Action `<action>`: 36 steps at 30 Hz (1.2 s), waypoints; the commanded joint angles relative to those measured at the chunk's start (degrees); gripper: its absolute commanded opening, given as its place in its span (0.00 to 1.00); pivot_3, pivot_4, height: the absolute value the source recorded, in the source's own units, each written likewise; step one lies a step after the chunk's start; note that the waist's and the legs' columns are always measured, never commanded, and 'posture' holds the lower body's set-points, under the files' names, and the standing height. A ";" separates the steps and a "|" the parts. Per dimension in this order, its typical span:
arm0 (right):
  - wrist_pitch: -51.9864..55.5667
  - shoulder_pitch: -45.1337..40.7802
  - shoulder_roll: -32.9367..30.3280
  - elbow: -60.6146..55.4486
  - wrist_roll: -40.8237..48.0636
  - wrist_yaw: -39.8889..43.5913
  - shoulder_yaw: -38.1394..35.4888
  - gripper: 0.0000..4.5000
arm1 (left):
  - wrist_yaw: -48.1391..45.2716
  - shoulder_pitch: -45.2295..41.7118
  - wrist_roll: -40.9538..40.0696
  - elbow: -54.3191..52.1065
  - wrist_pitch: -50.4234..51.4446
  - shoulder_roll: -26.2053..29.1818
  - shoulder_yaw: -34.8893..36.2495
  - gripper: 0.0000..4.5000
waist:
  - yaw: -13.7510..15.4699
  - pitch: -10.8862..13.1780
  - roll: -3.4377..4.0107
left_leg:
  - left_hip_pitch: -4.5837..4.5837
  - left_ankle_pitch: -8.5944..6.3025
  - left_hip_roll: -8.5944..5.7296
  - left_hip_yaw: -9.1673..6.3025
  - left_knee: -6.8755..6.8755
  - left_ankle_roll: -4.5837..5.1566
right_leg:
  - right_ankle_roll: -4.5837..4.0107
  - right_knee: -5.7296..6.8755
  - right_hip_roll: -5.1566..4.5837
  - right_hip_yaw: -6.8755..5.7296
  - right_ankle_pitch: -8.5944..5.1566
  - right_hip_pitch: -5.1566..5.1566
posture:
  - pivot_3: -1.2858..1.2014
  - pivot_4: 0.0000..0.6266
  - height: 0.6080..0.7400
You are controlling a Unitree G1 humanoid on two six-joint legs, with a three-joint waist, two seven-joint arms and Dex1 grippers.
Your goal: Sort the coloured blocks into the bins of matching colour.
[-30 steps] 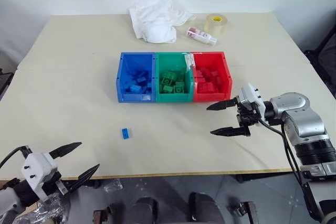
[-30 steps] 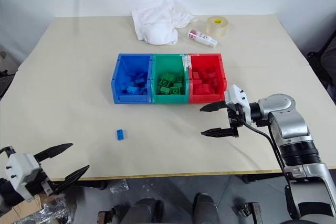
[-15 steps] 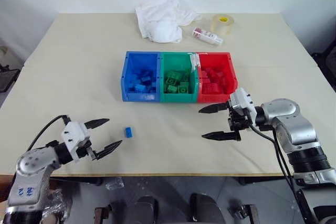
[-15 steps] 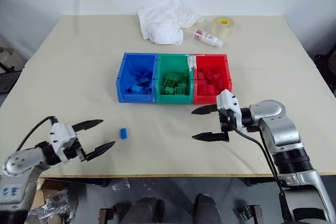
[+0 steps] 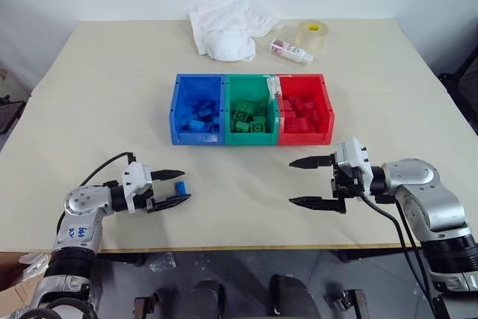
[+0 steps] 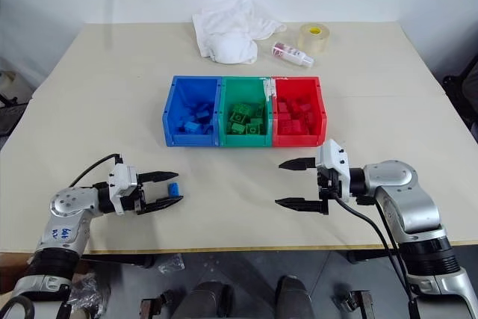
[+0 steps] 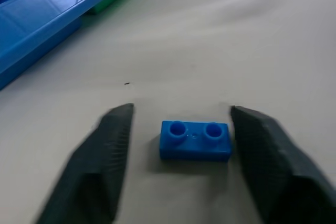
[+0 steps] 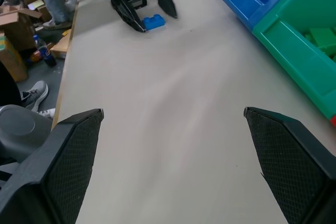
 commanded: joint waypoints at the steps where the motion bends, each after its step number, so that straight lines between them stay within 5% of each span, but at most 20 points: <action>1: -0.39 0.71 -1.26 -2.14 1.50 -0.49 -2.50 1.00 | -1.59 -0.15 -0.12 1.71 -0.67 -0.38 -0.71 0.38 | 0.04 0.00 0.00 | 0.00 0.00 -0.01 -0.01 0.00 0.00 | 0.00 0.00 -0.01 0.00 0.00 0.00 | 0.52 0.24 1.00; 2: -0.49 0.81 -1.30 -2.07 1.47 -0.65 -2.64 1.00 | -1.39 -0.29 0.15 1.91 -0.65 -0.34 -0.74 0.32 | 0.04 0.00 0.00 | 0.00 0.00 -0.01 -0.02 0.00 0.00 | 0.00 0.00 -0.01 0.00 0.00 0.00 | 0.52 0.24 1.00; 14: -0.06 3.08 -1.98 -4.09 2.22 -4.04 -5.32 1.00 | 4.93 -10.74 0.84 -2.69 3.27 -5.58 -2.93 0.32 | 1.39 0.02 -0.05 | -0.04 0.05 -0.11 -0.06 0.08 0.08 | 0.06 0.00 -0.07 0.01 0.03 0.03 | 0.52 0.24 1.00; 25: 0.82 4.83 -2.27 -6.51 2.71 -6.95 -7.05 1.00 | 25.58 -32.08 8.11 12.71 6.27 -9.76 -1.65 0.32 | 1.26 0.09 -0.17 | -0.05 0.06 -0.40 -0.02 0.02 0.08 | 0.07 0.03 -0.05 0.00 0.04 -0.02 | 0.52 0.24 1.00; 26: 0.85 4.77 -2.21 -6.60 2.71 -7.16 -7.05 1.00 | 27.26 -33.44 9.20 14.92 6.51 -9.61 -1.95 0.48 | 1.26 0.10 -0.18 | -0.06 0.06 -0.41 -0.02 0.02 0.08 | 0.08 0.02 -0.04 0.00 0.04 -0.02 | 0.52 0.24 1.00; 33: 1.05 4.53 -2.52 -6.89 2.96 -7.96 -7.41 1.00 | 24.46 -35.46 7.92 17.45 5.24 -9.62 -1.72 0.96 | 1.24 0.12 -0.21 | -0.09 0.06 -0.43 -0.03 0.02 0.09 | 0.08 0.03 -0.05 -0.01 0.04 -0.05 | 0.52 0.24 1.00; 36: 1.07 4.30 -2.86 -6.62 2.98 -7.90 -7.60 1.00 | 20.87 -34.58 5.58 14.96 5.76 -8.68 -0.75 0.99 | 1.24 0.12 -0.22 | -0.10 0.06 -0.43 -0.03 0.04 0.09 | 0.09 0.03 -0.05 -0.01 0.04 -0.05 | 0.52 0.24 1.00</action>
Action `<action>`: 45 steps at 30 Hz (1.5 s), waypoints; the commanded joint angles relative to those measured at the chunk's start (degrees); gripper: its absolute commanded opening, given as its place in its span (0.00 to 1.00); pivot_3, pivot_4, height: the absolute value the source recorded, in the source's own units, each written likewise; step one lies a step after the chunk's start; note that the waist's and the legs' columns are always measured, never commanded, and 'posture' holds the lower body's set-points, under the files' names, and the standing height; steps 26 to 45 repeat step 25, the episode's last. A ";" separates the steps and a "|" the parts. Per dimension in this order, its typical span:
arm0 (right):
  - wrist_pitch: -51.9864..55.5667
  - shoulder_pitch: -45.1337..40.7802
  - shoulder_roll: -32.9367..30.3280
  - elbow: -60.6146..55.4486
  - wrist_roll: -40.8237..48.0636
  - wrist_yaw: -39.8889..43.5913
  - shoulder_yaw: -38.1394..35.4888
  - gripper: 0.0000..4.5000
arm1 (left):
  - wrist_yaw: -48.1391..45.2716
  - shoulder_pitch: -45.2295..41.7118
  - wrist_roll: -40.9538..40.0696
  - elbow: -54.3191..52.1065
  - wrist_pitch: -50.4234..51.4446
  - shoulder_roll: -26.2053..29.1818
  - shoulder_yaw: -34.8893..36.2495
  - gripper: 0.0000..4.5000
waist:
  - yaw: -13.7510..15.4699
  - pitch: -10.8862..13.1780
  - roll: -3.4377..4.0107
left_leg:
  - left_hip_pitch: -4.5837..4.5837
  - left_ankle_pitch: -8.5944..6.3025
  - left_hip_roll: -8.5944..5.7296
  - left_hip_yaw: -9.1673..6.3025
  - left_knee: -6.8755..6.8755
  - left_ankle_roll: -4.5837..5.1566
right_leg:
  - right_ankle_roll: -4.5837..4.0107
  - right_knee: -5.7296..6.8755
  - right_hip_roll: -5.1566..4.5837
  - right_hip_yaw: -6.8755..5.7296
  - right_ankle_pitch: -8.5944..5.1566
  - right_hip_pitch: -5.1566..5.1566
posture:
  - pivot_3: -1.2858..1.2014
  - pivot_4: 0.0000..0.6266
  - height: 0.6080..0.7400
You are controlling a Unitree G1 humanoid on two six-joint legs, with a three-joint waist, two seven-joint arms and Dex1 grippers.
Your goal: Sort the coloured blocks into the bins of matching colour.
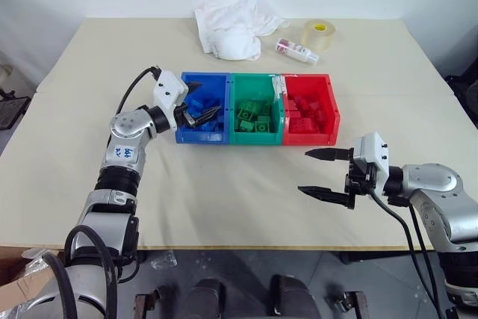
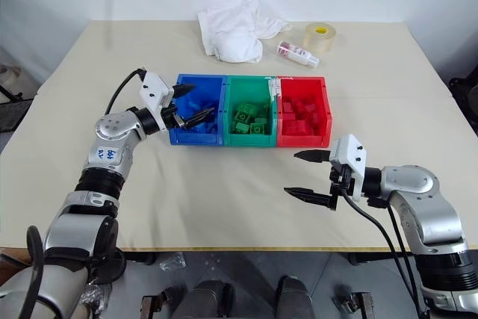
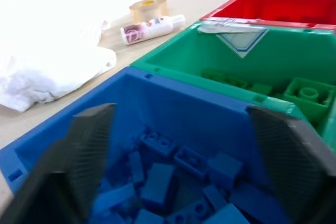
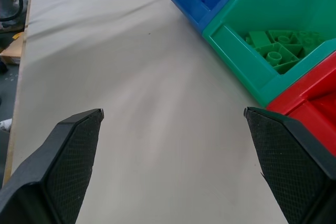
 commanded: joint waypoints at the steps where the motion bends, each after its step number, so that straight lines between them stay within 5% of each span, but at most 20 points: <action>1: -0.23 -0.61 -1.55 -1.30 1.32 0.20 -2.02 1.00 | -5.54 0.90 -4.56 -5.95 0.19 1.74 2.55 0.99 | -0.03 0.01 -0.01 | -0.01 0.00 0.00 0.00 0.01 0.00 | 0.00 0.00 0.00 0.00 0.00 0.00 | 0.52 0.24 1.00; 6: -1.24 -1.65 -3.44 2.00 1.08 2.30 -2.78 1.00 | -16.42 10.05 -12.63 -19.25 6.45 7.90 5.61 0.99 | -1.00 0.00 0.00 | -0.01 0.00 0.15 -0.03 -0.04 0.00 | 0.00 -0.01 -0.01 0.01 0.00 -0.04 | 0.52 0.24 1.00; 14: -5.29 -3.91 -7.93 14.49 -1.29 7.28 -4.26 1.00 | -15.61 29.73 -15.73 -32.65 17.17 18.47 12.63 0.99 | -1.46 0.00 0.00 | 0.00 0.00 0.32 -0.06 -0.02 0.00 | 0.00 -0.01 -0.01 0.02 0.00 0.01 | 0.52 0.24 1.00; 20: -7.10 -6.08 -9.45 19.70 -2.50 9.79 -3.16 1.00 | -17.08 41.24 -18.55 -39.12 19.08 20.52 16.47 0.99 | -1.09 0.01 0.01 | -0.01 0.00 0.34 -0.17 -0.02 0.00 | -0.02 -0.10 -0.04 0.02 -0.01 0.06 | 0.52 0.24 1.00; 45: -7.82 -7.47 -9.01 21.78 -3.57 10.48 -2.49 1.00 | -17.43 42.94 -18.93 -39.24 18.60 20.51 17.54 0.99 | -1.12 0.01 0.01 | 0.01 0.02 0.35 -0.15 -0.02 -0.03 | -0.03 -0.10 -0.03 0.03 -0.01 0.07 | 0.52 0.24 1.00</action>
